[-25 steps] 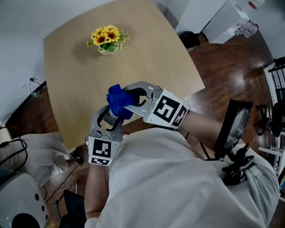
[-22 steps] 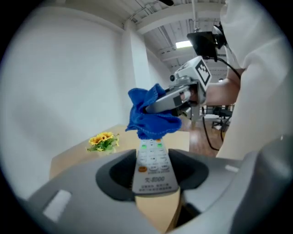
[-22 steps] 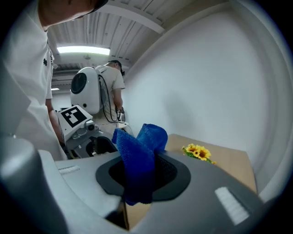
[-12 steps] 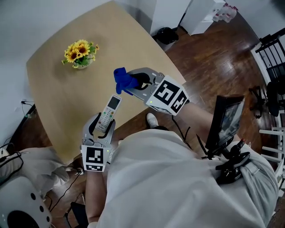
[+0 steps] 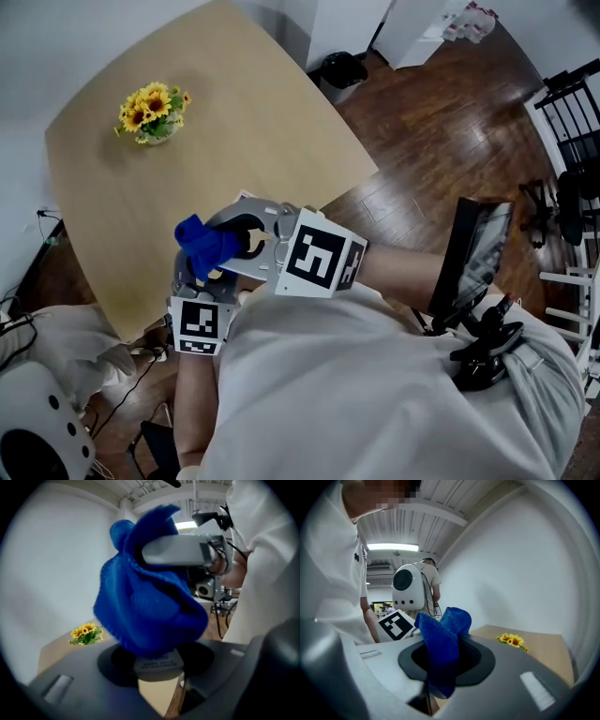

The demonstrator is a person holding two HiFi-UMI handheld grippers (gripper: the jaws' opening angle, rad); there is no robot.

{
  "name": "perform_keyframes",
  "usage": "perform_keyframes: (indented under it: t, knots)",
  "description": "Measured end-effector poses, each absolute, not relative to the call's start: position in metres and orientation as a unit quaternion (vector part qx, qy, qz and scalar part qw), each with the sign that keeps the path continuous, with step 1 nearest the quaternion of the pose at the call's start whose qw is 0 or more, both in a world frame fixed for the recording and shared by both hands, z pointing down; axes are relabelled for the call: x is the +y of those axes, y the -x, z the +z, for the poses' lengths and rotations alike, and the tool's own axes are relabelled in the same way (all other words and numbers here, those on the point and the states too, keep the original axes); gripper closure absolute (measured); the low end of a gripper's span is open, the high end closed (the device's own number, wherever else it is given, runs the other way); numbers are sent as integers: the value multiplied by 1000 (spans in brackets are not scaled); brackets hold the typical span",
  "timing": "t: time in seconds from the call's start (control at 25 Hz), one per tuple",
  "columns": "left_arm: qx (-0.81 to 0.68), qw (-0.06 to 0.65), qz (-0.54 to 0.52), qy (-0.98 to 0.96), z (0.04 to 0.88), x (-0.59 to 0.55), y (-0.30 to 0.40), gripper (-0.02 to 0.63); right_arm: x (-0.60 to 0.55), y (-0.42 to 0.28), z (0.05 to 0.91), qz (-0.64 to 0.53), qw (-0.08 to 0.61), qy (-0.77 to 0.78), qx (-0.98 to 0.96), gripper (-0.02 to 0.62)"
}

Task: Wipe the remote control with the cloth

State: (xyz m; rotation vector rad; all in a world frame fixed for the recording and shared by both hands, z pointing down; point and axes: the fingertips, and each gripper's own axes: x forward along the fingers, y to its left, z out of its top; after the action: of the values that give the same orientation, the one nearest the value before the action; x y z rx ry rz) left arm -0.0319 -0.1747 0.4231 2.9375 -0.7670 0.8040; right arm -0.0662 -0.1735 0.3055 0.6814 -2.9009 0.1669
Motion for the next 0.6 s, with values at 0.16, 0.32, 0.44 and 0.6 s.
perform_keyframes:
  t: [0.16, 0.32, 0.44, 0.6]
  knots:
    - [-254, -1, 257, -933, 418, -175, 25, 371, -163, 73, 328, 62, 96, -201, -973, 517]
    - [-261, 4, 255, -931, 427, -176, 28, 371, -188, 42, 348, 62, 113, -241, -962, 517]
    - [-268, 9, 254, -929, 432, -179, 31, 371, -213, 9, 363, 58, 130, -282, -949, 517]
    - [-276, 15, 264, -924, 432, -186, 31, 370, -245, -39, 372, 60, 136, -327, -933, 517]
